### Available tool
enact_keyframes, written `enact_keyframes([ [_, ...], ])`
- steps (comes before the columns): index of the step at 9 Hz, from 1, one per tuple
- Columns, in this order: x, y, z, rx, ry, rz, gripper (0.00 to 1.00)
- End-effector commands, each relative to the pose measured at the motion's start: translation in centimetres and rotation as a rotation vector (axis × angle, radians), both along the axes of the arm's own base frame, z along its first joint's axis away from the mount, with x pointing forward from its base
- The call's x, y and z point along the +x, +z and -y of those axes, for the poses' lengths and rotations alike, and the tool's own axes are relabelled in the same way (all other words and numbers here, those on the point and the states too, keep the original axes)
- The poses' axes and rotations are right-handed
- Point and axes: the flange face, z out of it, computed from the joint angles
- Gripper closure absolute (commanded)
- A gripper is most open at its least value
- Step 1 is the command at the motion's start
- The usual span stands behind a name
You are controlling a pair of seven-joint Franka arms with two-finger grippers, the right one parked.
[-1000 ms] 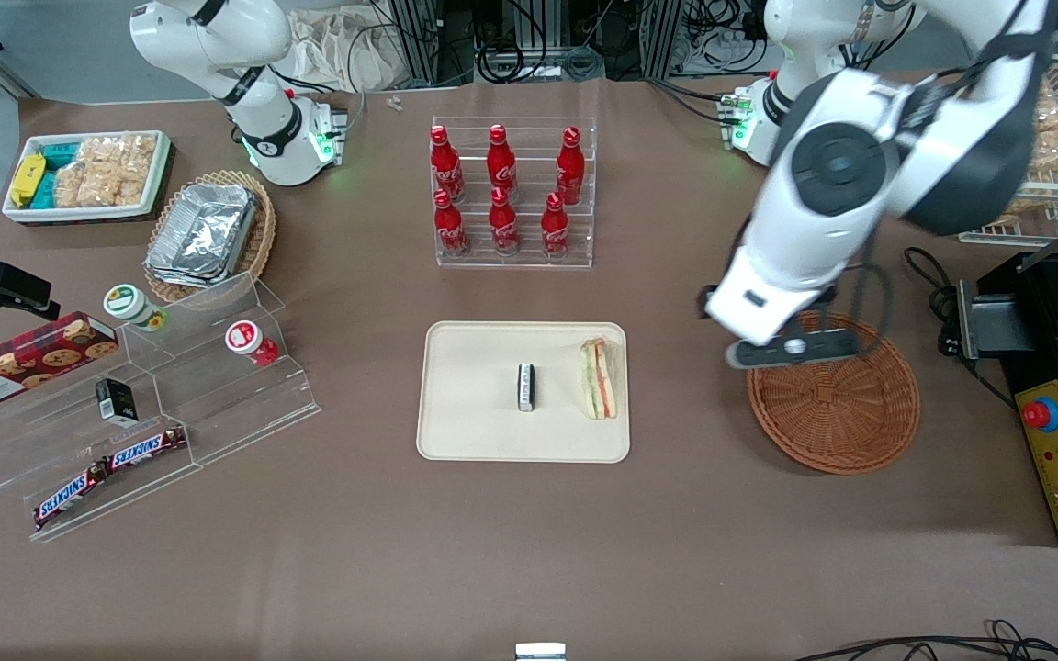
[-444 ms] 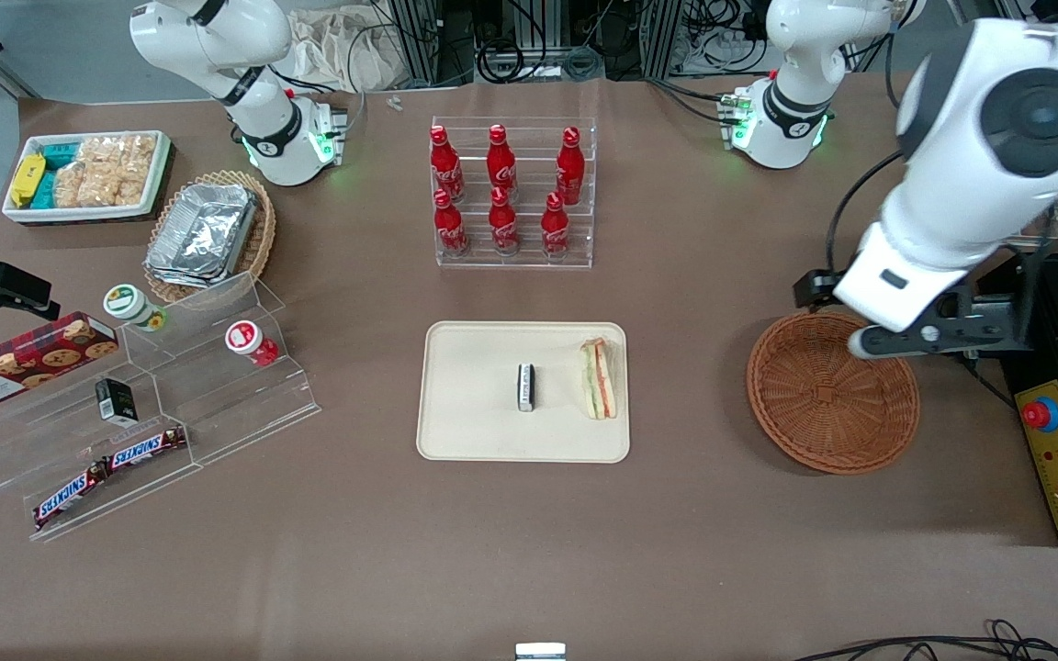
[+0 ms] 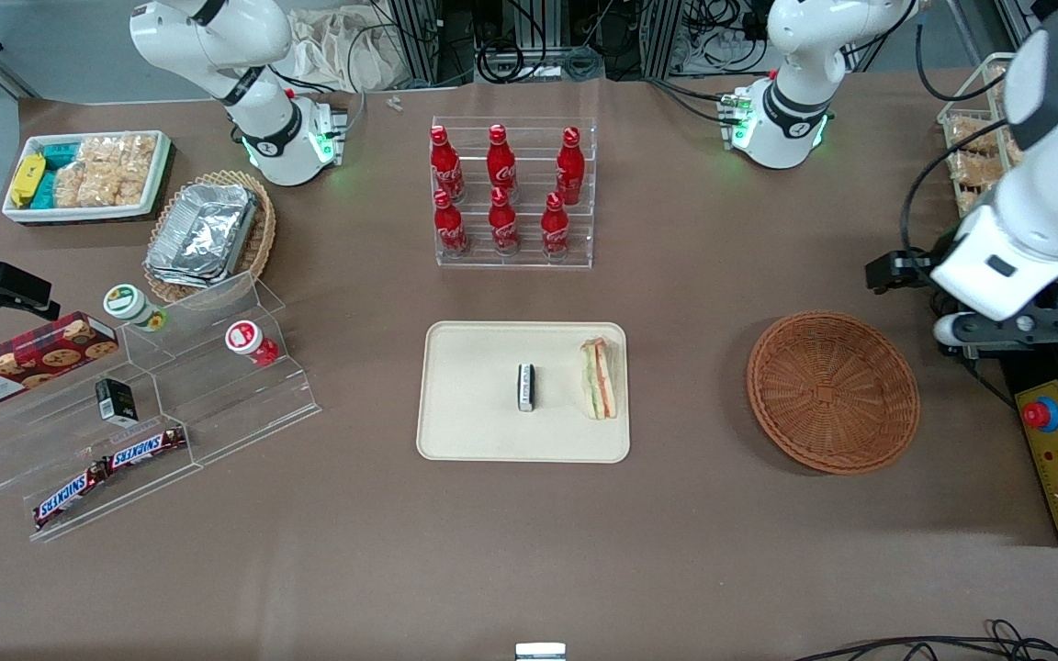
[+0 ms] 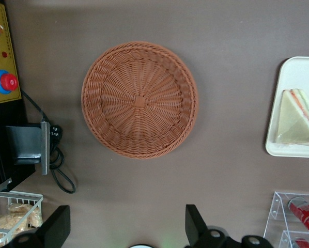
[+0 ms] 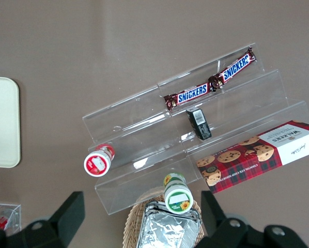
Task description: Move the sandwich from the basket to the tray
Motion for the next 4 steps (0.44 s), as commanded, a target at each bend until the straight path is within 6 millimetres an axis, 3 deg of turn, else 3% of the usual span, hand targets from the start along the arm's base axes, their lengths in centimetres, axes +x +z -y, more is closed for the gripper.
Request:
enact_keyframes([
  [1, -1.33, 2.43, -4.55, -0.052, -0.002, 0.007, 0.0],
  [4, -1.13, 1.96, -4.38, -0.046, 0.003, 0.005, 0.0],
])
